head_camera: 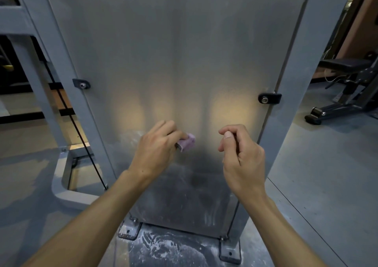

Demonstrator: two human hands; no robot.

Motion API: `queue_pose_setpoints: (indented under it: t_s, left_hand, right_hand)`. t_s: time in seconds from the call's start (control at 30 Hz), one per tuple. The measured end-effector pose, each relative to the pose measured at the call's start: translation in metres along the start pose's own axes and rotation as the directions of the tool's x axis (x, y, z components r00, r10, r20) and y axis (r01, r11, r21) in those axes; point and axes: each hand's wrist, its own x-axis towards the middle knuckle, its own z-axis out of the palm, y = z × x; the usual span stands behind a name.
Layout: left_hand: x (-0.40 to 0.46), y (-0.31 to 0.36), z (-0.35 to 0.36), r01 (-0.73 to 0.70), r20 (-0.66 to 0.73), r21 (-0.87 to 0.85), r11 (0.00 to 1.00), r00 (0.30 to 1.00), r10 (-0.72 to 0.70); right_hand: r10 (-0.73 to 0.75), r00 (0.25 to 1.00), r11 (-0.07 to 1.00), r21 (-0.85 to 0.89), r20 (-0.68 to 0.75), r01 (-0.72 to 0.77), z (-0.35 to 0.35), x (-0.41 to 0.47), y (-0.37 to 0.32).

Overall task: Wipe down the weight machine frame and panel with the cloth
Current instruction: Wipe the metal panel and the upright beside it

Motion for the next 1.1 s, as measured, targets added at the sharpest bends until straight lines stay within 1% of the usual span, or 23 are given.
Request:
queue_pose_setpoints:
  t_s: [0.03, 0.1, 0.13, 0.2, 0.27, 0.33, 0.4, 0.43, 0.47, 0.53, 0.67, 0.73, 0.83, 0.97, 1.03, 1.07, 1.1]
  left_hand:
    - [-0.01, 0.001, 0.007, -0.003, 0.021, -0.018, 1.0, 1.0, 0.004]
    - [-0.035, 0.003, 0.026, -0.002, 0.133, -0.065, 0.998, 0.991, 0.011]
    - [-0.046, 0.003, 0.033, -0.011, 0.204, -0.065, 0.998, 0.979, 0.024]
    - [-0.06, 0.002, 0.04, -0.033, 0.273, -0.051, 0.998, 0.961, 0.045]
    - [-0.051, -0.001, 0.035, -0.018, 0.262, -0.03, 0.999, 0.965, 0.025]
    - [-0.026, 0.004, 0.02, 0.004, 0.169, -0.029, 1.0, 0.986, 0.001]
    - [-0.003, 0.009, 0.007, -0.01, 0.036, -0.027, 1.0, 0.999, 0.011]
    - [0.003, 0.01, 0.005, -0.01, -0.006, -0.027, 1.0, 1.0, 0.01]
    - [0.004, 0.012, 0.005, -0.006, -0.02, -0.033, 0.999, 1.0, 0.005]
    - [-0.01, 0.012, 0.013, -0.007, 0.02, -0.05, 0.999, 1.0, 0.008]
    - [-0.055, 0.011, 0.045, -0.001, 0.265, -0.041, 0.999, 0.964, 0.012]
    - [-0.064, 0.011, 0.051, 0.015, 0.339, -0.018, 1.0, 0.941, -0.008]
    - [-0.052, 0.009, 0.041, -0.031, 0.299, -0.027, 0.999, 0.953, 0.037]
    - [-0.018, 0.012, 0.019, -0.021, 0.134, -0.074, 0.997, 0.99, 0.031]
    - [-0.024, 0.013, 0.023, -0.018, 0.126, -0.08, 0.997, 0.992, 0.028]
    - [-0.033, 0.013, 0.028, -0.002, 0.147, -0.086, 0.996, 0.989, 0.015]
    - [-0.045, 0.011, 0.036, -0.001, 0.198, -0.074, 0.997, 0.98, 0.015]
  right_hand:
    - [0.002, 1.0, 1.0, 0.006, -0.001, -0.002, 0.0, 0.0, 0.0]
    - [0.005, 1.0, 1.0, 0.01, -0.007, -0.005, 0.001, 0.001, 0.0]
    - [0.006, 1.0, 1.0, 0.011, -0.007, -0.006, 0.001, 0.001, 0.0]
    - [0.006, 1.0, 1.0, 0.017, -0.001, -0.006, 0.002, -0.001, -0.001]
    - [0.004, 1.0, 1.0, 0.019, 0.004, -0.004, 0.003, -0.001, -0.003]
    - [0.005, 1.0, 1.0, 0.015, 0.005, -0.005, 0.003, 0.0, -0.002]
    - [0.005, 1.0, 1.0, 0.018, -0.003, -0.005, 0.001, 0.001, 0.0]
    - [0.005, 1.0, 1.0, 0.017, -0.008, -0.005, 0.001, 0.001, 0.001]
    - [0.005, 1.0, 1.0, 0.014, -0.013, -0.004, 0.0, 0.001, 0.001]
    - [0.003, 1.0, 1.0, 0.014, -0.019, -0.002, -0.002, 0.002, 0.0]
    - [-0.007, 1.0, 1.0, 0.012, -0.019, 0.007, -0.002, 0.002, 0.0]
    - [-0.009, 1.0, 1.0, 0.015, -0.022, 0.01, -0.002, 0.002, -0.001]
    - [-0.004, 1.0, 1.0, 0.022, -0.017, 0.004, -0.001, 0.002, -0.002]
    - [-0.003, 1.0, 1.0, 0.016, -0.01, 0.004, 0.001, 0.003, -0.001]
    - [0.0, 1.0, 1.0, 0.019, -0.011, 0.0, 0.001, 0.003, 0.0]
    - [0.001, 1.0, 1.0, 0.022, -0.012, -0.001, 0.001, 0.003, 0.0]
    - [0.002, 1.0, 1.0, 0.025, -0.012, -0.001, 0.0, 0.003, 0.0]
